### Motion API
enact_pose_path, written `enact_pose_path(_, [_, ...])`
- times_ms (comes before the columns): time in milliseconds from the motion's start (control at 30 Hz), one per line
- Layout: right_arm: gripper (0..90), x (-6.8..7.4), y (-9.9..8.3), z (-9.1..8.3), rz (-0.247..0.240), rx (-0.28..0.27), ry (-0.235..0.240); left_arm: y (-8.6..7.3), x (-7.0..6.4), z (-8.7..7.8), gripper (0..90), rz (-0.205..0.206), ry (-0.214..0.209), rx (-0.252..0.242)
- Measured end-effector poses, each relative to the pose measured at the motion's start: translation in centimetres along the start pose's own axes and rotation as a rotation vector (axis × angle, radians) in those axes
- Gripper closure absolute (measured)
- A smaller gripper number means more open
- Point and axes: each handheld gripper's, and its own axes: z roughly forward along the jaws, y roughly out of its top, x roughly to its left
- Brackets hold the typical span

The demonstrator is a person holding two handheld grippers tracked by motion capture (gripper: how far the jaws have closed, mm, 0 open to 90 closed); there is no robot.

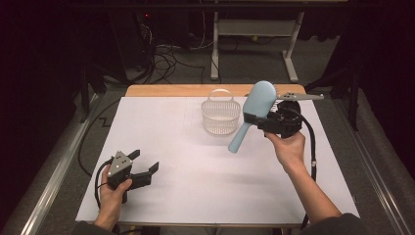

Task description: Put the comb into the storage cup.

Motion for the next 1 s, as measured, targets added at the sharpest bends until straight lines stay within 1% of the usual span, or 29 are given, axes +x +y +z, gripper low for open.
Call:
enact_pose_path(400, [55.2,0.0,1.4,0.2,-0.006,-0.009,-0.011,0.0,0.0,0.0,17.4,0.0,0.001,0.0])
enact_pose_path(667, [55.3,-0.3,2.1,0.6,0.004,-0.014,-0.021,0.0,0.1,0.0,17.4,0.003,-0.003,0.001])
enact_pose_path(867, [55.3,-0.6,2.5,1.2,0.001,0.001,-0.027,-0.1,0.3,0.0,17.9,-0.001,0.0,0.001])
enact_pose_path(1000, [55.3,-0.7,2.9,1.6,0.004,-0.002,-0.03,-0.1,0.2,0.1,17.9,0.002,-0.007,0.005])
